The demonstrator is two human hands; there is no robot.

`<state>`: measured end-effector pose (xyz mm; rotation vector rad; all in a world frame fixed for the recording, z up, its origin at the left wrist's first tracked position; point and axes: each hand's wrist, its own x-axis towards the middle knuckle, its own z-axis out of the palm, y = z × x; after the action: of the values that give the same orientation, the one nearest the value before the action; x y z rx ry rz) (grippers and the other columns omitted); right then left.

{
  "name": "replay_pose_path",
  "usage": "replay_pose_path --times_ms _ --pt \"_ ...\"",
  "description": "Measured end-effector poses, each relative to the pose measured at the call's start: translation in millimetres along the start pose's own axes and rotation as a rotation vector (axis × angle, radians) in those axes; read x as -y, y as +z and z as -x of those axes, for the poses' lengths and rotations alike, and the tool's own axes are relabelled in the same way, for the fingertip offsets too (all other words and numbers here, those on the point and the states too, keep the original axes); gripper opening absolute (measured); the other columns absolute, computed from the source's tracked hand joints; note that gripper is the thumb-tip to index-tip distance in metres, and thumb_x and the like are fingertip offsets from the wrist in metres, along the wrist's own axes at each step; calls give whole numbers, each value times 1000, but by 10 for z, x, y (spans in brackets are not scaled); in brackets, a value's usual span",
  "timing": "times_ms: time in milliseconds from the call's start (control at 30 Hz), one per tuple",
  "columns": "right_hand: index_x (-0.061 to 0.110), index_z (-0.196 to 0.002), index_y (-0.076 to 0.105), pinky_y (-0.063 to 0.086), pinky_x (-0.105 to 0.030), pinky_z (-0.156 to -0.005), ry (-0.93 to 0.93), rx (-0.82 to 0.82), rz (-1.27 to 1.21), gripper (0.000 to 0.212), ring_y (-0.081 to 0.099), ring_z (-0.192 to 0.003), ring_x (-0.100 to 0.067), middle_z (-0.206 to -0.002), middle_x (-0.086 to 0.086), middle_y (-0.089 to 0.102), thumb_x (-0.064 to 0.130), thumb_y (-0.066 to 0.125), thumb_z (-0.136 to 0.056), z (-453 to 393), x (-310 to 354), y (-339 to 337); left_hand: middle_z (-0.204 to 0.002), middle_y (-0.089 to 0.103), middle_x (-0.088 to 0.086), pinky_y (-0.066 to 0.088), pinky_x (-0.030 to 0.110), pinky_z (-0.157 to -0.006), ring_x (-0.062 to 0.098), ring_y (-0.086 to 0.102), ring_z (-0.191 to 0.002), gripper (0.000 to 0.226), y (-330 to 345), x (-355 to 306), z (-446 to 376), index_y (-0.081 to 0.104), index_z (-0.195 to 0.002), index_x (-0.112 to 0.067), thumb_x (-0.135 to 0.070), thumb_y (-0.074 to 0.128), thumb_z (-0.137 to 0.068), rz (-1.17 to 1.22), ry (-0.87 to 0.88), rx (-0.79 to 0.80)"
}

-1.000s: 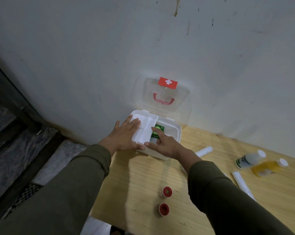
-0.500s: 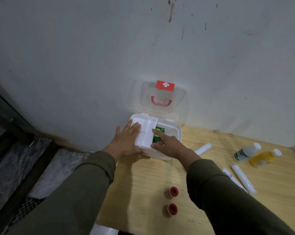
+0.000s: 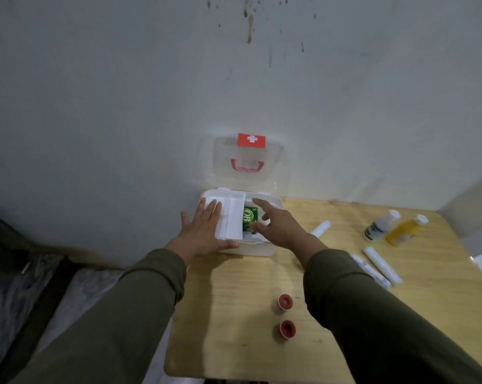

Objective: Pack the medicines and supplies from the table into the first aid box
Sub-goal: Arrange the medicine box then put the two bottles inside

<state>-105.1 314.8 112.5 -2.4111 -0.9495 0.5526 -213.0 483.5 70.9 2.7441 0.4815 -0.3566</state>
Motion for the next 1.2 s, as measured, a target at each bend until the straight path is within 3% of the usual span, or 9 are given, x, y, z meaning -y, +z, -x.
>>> replay_pose_path --times_ms 333,667,767,933,1067,1200 --pt "32 -142 27 46 -34 -87 31 -336 31 59 60 -97 -22 -120 -13 57 33 56 -91 244 -244 -427 -161 -2 -3 -7 60 -114 17 -13 -147 98 -218 -516 -230 -1 -149 -24 -72 45 -77 -11 299 -210" --pt "32 -142 28 50 -38 -78 213 -612 93 61 59 -86 -27 -113 -12 53 25 57 -89 962 -1200 -1008 -160 6 -6 -2 52 -117 11 -8 -147 80 -32 -1817 -564 4 -149 -28 -60 43 -87 28 589 -203" --pt "32 -142 28 48 -36 -72 287 -660 109 61 58 -88 -29 -113 -13 52 25 57 -89 1144 -1595 -1118 -160 7 -6 0 52 -116 12 -7 -147 78 133 -2204 -697 3 -149 -31 -59 43 -88 39 622 -186" --pt "32 -142 29 48 -34 -65 361 -668 130 60 59 -73 -30 -116 -11 48 25 56 -88 1307 -2237 -1265 -159 8 -6 3 54 -117 13 -6 -147 72 405 -2743 -930 5 -147 -38 -53 46 -90 57 619 -141" --pt "33 -139 31 47 -33 -64 360 -639 111 59 57 -70 -30 -115 -9 46 26 57 -87 1257 -2668 -1391 -158 14 -5 7 55 -115 15 0 -147 68 565 -3165 -1102 12 -148 -36 -42 51 -92 90 576 -137" --pt "33 -134 35 54 -41 -69 321 -584 89 52 59 -78 -30 -119 -8 46 26 57 -87 1110 -2977 -1482 -157 16 -5 8 56 -113 16 4 -147 65 771 -3443 -1374 12 -145 -44 -41 50 -92 152 498 -132"
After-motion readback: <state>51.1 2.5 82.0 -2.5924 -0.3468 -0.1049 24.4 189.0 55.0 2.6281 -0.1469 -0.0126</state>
